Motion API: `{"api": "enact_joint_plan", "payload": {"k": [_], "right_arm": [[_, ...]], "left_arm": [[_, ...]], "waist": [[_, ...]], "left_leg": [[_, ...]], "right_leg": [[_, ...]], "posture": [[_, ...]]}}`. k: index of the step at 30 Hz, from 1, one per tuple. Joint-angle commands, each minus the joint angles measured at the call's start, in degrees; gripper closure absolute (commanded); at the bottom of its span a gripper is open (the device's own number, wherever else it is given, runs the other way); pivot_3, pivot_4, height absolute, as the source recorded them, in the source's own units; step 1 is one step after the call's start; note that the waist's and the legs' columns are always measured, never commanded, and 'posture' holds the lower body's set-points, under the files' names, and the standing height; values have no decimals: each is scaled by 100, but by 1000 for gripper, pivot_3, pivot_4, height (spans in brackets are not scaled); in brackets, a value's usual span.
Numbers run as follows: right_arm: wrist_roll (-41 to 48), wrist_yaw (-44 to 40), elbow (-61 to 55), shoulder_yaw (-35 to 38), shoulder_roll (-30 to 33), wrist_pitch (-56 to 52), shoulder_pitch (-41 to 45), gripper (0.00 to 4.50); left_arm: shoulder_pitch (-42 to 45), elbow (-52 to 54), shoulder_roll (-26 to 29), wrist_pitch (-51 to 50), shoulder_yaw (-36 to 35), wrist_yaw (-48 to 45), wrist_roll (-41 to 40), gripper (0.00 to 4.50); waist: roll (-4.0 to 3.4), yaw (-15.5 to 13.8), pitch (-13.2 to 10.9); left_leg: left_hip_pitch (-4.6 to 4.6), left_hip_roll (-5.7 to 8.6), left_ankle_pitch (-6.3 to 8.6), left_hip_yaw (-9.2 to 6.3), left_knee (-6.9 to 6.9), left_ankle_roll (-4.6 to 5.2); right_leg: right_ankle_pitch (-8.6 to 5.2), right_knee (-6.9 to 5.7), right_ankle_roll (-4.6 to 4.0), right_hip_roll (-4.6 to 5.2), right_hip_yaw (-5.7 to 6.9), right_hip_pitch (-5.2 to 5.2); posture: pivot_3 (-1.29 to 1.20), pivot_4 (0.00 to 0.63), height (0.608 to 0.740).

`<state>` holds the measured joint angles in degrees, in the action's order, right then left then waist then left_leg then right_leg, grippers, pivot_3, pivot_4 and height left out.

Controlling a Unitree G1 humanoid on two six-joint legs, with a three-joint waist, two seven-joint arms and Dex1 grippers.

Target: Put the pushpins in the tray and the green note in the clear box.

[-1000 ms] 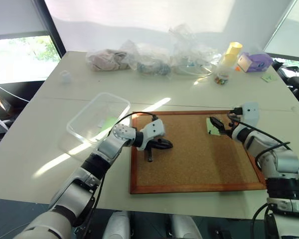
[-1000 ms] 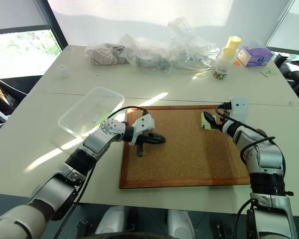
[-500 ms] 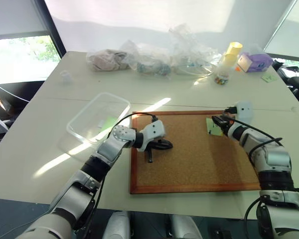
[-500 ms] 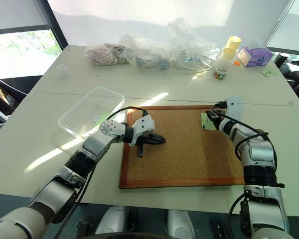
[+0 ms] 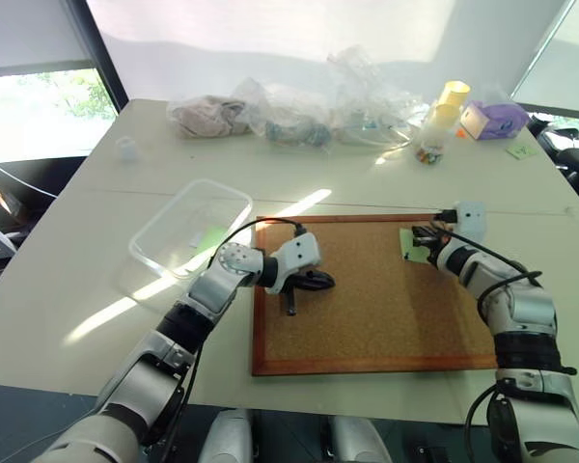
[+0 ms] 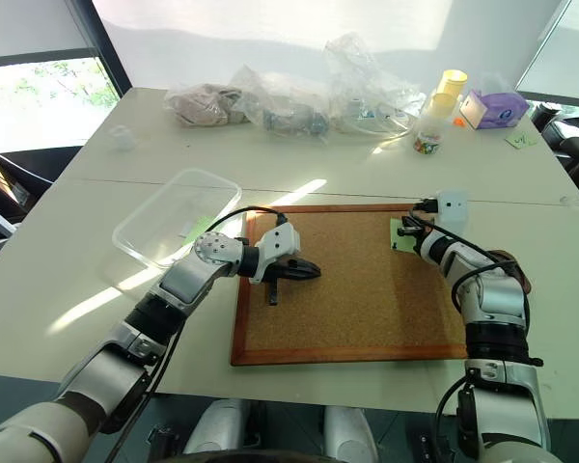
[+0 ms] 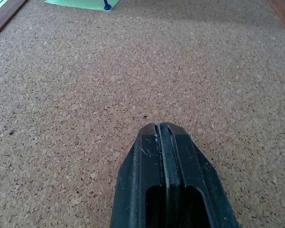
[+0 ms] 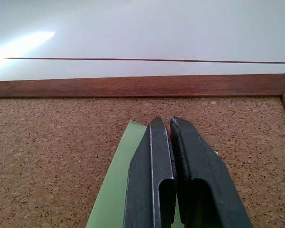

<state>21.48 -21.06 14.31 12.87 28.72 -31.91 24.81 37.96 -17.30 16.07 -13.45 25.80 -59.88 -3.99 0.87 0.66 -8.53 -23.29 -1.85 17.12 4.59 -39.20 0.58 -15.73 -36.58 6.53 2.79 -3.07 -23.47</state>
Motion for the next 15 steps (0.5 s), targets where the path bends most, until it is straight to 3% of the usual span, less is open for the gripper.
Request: {"api": "enact_joint_plan", "payload": {"k": [1, 15], "right_arm": [[-43, 19, -411, 219, 86, 262, -37, 4473], [-108, 105, -383, 283, 60, 539, -81, 4473]], "left_arm": [[-103, -90, 151, -80, 198, -85, 302, 4500], [-122, -1, 91, -317, 217, -203, 278, 4500]], "waist": [[-1, 0, 0], [-5, 7, -1]], "left_leg": [[0, 0, 0, 0, 1, 0], [0, 0, 0, 0, 2, 0]], "right_leg": [[0, 0, 0, 0, 0, 0], [0, 0, 0, -1, 0, -1]], "posture": [[0, 150, 740], [0, 150, 740]]}}
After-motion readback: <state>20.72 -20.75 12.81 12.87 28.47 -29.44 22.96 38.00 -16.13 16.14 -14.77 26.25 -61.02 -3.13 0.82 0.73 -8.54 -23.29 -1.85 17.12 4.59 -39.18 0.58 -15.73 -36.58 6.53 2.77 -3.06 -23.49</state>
